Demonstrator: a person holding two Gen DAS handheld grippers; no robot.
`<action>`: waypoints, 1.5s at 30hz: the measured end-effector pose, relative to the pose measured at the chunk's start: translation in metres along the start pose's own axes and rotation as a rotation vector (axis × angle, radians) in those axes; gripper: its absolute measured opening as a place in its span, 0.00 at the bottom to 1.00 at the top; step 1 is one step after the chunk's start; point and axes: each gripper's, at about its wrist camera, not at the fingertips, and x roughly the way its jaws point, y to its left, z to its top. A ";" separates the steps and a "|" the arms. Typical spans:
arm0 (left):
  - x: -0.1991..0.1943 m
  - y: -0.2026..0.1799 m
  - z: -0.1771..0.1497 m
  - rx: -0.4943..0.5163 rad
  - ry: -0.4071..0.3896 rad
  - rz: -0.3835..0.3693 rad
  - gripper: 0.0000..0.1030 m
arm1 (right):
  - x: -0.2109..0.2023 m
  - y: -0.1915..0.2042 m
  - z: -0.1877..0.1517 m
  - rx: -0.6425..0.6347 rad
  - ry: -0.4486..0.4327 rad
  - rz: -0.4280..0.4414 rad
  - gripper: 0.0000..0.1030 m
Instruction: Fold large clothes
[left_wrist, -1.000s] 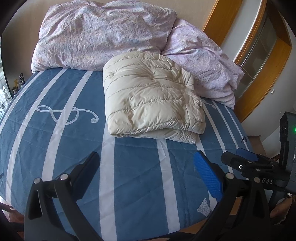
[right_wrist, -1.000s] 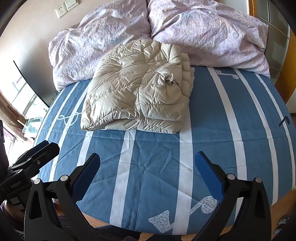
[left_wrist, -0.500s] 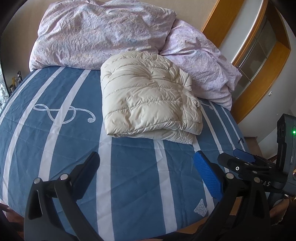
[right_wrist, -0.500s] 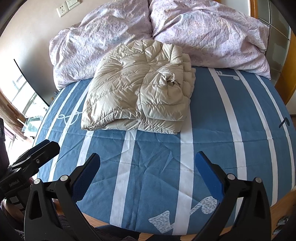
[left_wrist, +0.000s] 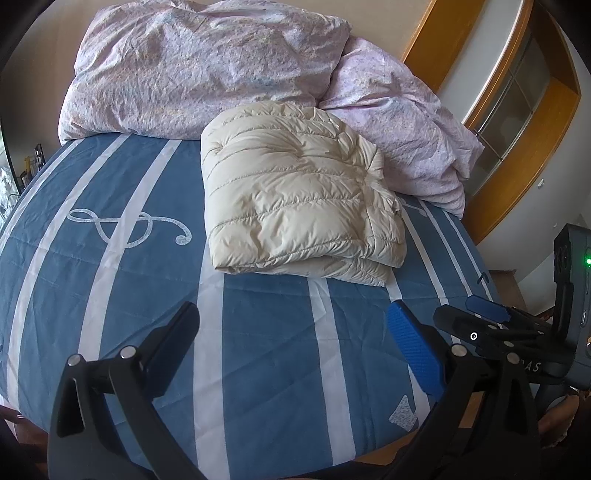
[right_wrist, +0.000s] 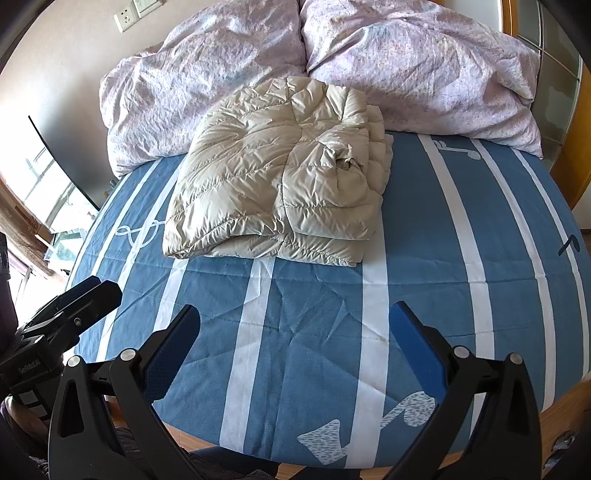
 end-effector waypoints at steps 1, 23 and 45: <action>0.000 0.000 0.000 0.000 0.000 0.000 0.98 | 0.000 0.000 0.000 0.000 0.001 0.000 0.99; 0.002 0.000 0.000 -0.001 0.001 0.002 0.98 | 0.002 0.001 0.000 -0.003 0.005 0.002 0.99; 0.004 0.000 0.000 -0.001 0.003 0.004 0.98 | 0.003 0.001 0.001 -0.003 0.007 0.004 0.99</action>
